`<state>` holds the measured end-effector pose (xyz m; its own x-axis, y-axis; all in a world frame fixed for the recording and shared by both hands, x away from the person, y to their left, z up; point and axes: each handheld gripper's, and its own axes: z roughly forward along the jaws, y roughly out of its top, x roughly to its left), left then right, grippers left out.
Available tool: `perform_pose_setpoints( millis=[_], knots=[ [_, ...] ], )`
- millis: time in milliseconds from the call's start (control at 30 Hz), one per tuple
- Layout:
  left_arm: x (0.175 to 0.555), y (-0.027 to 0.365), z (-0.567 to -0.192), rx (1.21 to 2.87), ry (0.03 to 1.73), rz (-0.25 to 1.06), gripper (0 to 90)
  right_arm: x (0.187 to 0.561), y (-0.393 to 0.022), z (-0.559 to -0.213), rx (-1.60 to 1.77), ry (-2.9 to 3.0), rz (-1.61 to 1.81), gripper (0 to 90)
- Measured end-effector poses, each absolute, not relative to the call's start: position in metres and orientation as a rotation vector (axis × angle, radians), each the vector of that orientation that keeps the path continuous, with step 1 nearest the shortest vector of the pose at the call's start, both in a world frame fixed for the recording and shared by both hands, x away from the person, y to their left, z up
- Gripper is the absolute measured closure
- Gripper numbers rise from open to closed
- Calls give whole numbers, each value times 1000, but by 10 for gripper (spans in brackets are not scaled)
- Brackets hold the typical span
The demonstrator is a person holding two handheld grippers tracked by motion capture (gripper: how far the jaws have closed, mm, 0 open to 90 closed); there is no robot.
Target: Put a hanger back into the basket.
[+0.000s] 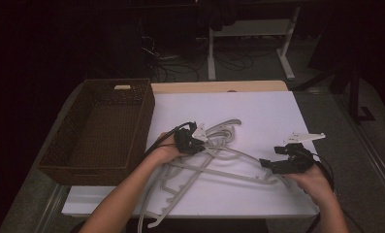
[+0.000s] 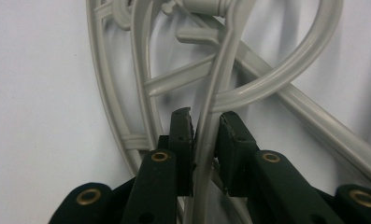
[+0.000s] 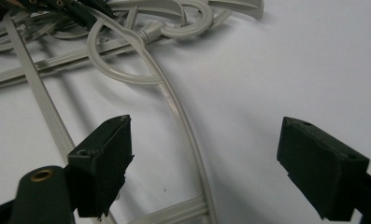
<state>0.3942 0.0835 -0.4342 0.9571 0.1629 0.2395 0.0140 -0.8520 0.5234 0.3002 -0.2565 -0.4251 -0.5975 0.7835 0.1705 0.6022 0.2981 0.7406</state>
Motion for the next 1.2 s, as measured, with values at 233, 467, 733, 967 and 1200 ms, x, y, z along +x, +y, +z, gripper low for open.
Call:
perform_pose_setpoints(
  millis=[233, 467, 733, 967, 1200],
  knots=[
    [393, 87, -427, 2565, 121, 362, 815, 299, -256, -422, 1261, 2332, 1191, 173],
    [392, 89, -420, 2533, 127, 359, 818, 299, -258, -419, 1261, 2316, 1204, 173],
    [392, 91, -415, 2510, 143, 362, 819, 298, -258, -417, 1250, 2309, 1212, 173],
    [394, 94, -409, 2476, 177, 370, 819, 296, -257, -412, 1239, 2300, 1222, 173],
    [398, 99, -391, 2438, 254, 388, 819, 294, -256, -404, 1207, 2285, 1242, 173]
  ],
)
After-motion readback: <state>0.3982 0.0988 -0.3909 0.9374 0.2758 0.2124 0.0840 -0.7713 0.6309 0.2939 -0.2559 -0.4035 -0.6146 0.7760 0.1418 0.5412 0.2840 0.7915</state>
